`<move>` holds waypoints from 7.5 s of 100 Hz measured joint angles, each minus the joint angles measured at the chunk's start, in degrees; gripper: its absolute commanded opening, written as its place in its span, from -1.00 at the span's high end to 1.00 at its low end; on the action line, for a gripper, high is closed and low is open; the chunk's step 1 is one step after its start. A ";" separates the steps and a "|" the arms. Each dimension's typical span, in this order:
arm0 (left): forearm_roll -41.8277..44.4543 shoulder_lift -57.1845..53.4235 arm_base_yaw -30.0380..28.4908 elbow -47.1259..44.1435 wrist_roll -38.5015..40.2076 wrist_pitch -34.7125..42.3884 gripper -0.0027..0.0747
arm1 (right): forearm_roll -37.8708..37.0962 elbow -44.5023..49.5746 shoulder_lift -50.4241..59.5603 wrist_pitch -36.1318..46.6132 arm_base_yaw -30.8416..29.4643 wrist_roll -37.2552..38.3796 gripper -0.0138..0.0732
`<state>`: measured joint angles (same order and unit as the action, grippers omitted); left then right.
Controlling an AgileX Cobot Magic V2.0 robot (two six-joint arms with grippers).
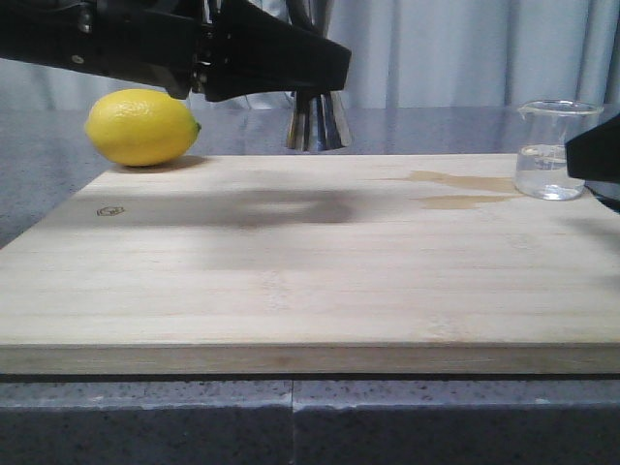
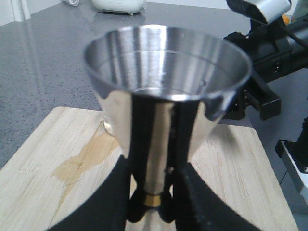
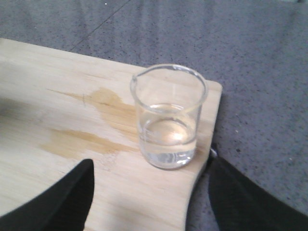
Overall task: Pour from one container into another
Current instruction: 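Move the right gripper to the glass beaker and close around it, then lift the beaker with the right gripper and carry it toward the jigger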
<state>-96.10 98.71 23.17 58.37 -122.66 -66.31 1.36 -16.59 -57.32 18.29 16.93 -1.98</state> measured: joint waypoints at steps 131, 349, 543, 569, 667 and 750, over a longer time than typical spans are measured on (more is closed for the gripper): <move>0.69 -0.09 0.00 0.00 0.63 0.00 0.97 | 0.32 0.00 -18.84 23.80 1.03 0.00 -0.37; 1.03 -0.09 0.00 0.00 1.19 0.00 0.97 | 1.57 -1.57 -25.43 32.48 -1.60 -2.91 -0.37; 1.03 -0.09 0.00 0.00 1.28 0.00 0.97 | 0.26 -3.39 -27.87 34.28 -1.60 -2.91 0.04; 1.03 -0.09 0.00 0.00 1.28 0.00 0.97 | -0.89 -3.39 -27.87 34.28 -1.60 -2.91 0.31; 1.82 -0.09 0.00 0.00 1.28 0.00 0.97 | -5.96 -5.48 -23.93 31.90 -1.60 -2.91 0.30; 3.62 -0.09 0.00 0.00 1.97 0.00 0.97 | -18.37 -28.44 -14.71 -2.81 7.34 -1.96 0.30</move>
<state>-92.49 98.62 23.17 58.37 -120.69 -66.31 -17.01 -45.03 -72.03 15.48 24.27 -3.93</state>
